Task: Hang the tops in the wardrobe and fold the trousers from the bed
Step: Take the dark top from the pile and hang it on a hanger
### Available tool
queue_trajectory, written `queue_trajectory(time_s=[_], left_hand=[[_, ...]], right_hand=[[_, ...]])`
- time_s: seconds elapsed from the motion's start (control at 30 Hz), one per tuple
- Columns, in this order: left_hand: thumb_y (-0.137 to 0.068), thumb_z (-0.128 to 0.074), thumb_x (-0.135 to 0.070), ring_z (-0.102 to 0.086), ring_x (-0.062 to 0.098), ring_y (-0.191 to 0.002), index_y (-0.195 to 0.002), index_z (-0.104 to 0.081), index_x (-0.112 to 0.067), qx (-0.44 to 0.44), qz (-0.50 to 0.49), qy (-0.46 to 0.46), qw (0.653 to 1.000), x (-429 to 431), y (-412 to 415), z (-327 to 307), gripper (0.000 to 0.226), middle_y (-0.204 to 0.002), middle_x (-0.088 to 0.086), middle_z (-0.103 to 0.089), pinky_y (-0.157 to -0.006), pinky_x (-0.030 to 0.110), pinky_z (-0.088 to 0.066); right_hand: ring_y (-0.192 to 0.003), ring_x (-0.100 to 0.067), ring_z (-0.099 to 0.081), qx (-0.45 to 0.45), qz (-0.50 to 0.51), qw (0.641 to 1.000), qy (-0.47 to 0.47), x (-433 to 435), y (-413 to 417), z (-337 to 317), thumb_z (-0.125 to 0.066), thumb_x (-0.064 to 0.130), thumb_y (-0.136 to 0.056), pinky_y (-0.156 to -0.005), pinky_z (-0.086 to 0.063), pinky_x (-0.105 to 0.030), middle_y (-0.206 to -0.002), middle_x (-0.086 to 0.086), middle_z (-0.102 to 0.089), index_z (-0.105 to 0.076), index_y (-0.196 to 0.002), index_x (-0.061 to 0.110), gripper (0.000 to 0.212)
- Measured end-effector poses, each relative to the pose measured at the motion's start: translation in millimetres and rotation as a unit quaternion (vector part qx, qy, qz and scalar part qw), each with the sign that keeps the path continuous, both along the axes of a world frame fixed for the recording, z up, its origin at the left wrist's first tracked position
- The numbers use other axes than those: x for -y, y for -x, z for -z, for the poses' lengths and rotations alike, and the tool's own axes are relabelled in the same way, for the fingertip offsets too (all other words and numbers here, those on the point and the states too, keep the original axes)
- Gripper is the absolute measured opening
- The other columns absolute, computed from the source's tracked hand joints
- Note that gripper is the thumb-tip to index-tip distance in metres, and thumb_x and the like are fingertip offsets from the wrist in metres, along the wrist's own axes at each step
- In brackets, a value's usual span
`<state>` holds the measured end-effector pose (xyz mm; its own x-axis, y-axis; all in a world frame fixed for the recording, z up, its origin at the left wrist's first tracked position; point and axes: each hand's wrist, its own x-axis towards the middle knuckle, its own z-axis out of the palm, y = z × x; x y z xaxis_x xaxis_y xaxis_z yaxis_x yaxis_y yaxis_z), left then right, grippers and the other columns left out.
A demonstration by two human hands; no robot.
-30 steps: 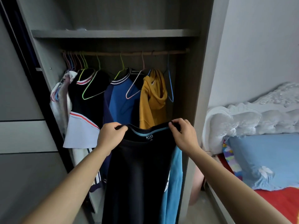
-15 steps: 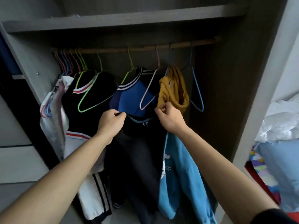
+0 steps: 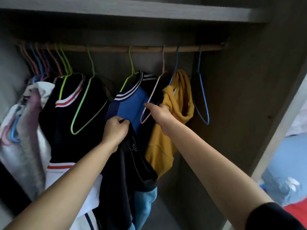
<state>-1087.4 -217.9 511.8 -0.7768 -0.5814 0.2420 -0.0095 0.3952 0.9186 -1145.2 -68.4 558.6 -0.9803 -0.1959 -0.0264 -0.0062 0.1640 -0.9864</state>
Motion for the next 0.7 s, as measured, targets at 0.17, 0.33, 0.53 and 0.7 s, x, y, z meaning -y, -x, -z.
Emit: queue_trajectory(time_s=[0.17,0.33,0.53,0.7], left_hand=[[-0.084,-0.059,-0.019,-0.060,0.020,-0.067,-0.079,-0.064,-0.009,0.003,0.039,-0.042,0.998,28.1,7.6,2.4,0.013,-0.074,0.006,-0.065,-0.057,0.028,-0.045],[-0.086,-0.059,-0.018,-0.063,0.023,-0.073,-0.081,-0.063,-0.009,0.006,0.099,-0.058,0.993,52.4,10.1,5.2,0.011,-0.079,0.008,-0.066,-0.063,0.030,-0.048],[-0.088,-0.058,-0.017,-0.061,0.019,-0.069,-0.082,-0.062,-0.011,0.005,0.148,-0.041,0.988,58.3,12.3,16.3,0.010,-0.076,0.005,-0.065,-0.060,0.028,-0.047],[-0.089,-0.059,-0.017,-0.059,0.015,-0.069,-0.083,-0.062,-0.012,0.004,0.168,-0.041,0.985,51.6,12.6,22.3,0.009,-0.076,0.001,-0.064,-0.060,0.025,-0.045]], right_hand=[[-0.134,-0.028,-0.046,-0.013,0.034,0.999,-0.023,10.3,5.3,-11.8,-0.069,0.040,-0.088,-0.112,-0.039,-0.041,-0.150,-0.009,-0.043,-0.021,-0.155,0.012,0.087],[-0.082,-0.027,-0.066,0.056,0.026,0.986,0.156,39.3,3.4,-31.8,-0.046,0.015,-0.103,-0.079,-0.059,-0.031,-0.093,-0.011,-0.061,-0.053,-0.114,0.005,0.016],[-0.072,-0.018,-0.055,-0.085,0.178,0.979,0.049,38.2,-4.9,-27.3,-0.039,0.038,-0.105,-0.060,-0.046,-0.026,-0.091,-0.005,-0.060,-0.057,-0.129,0.021,0.034],[-0.100,-0.028,-0.063,-0.160,0.168,0.973,0.015,14.5,-32.2,-11.0,-0.039,0.046,-0.104,-0.081,-0.049,-0.041,-0.114,-0.009,-0.066,-0.066,-0.110,0.022,0.037]])
